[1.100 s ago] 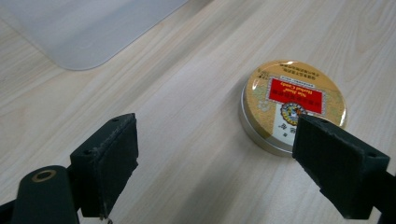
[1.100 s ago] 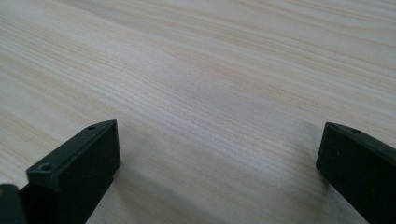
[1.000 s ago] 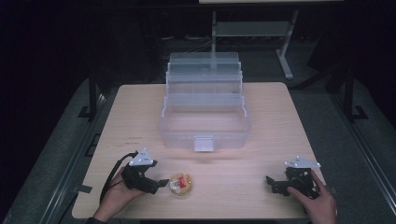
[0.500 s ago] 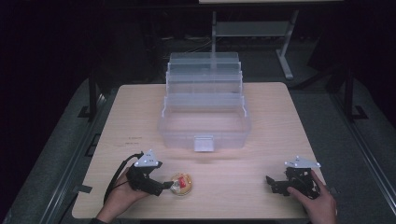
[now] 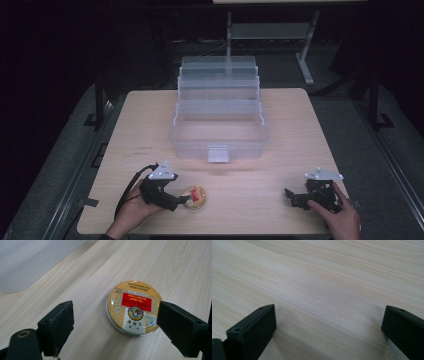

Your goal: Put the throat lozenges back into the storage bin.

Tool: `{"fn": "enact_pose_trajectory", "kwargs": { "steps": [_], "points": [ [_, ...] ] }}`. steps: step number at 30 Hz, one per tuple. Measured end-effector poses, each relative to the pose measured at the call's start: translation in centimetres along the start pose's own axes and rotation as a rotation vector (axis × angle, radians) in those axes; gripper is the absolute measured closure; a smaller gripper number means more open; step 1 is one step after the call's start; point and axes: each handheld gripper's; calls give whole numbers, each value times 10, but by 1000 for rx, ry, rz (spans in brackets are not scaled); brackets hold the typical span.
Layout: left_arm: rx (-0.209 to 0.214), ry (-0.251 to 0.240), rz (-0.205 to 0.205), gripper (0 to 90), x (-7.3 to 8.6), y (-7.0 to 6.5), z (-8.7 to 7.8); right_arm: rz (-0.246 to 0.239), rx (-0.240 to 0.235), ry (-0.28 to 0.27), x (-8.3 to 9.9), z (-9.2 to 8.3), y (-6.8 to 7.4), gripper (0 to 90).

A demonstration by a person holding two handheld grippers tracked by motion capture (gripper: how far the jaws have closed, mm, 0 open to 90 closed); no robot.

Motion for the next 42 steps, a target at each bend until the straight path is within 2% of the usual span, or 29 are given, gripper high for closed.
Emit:
{"fn": "enact_pose_trajectory", "kwargs": {
  "steps": [25, 42],
  "points": [
    [62, 42, 43, 138, -13, -11, 25, 0, 0, 0, 0, 0, 0, 0],
    [71, 81, 68, 137, -16, -13, 39, 2, 2, 0, 0, 0, 0, 0]
  ]
}}
Point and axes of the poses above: each handheld gripper's, and its own axes: z roughly forward along the jaws, x roughly out of its underside, y roughly to its left, and after that the axes turned 13 degrees about x, right-handed
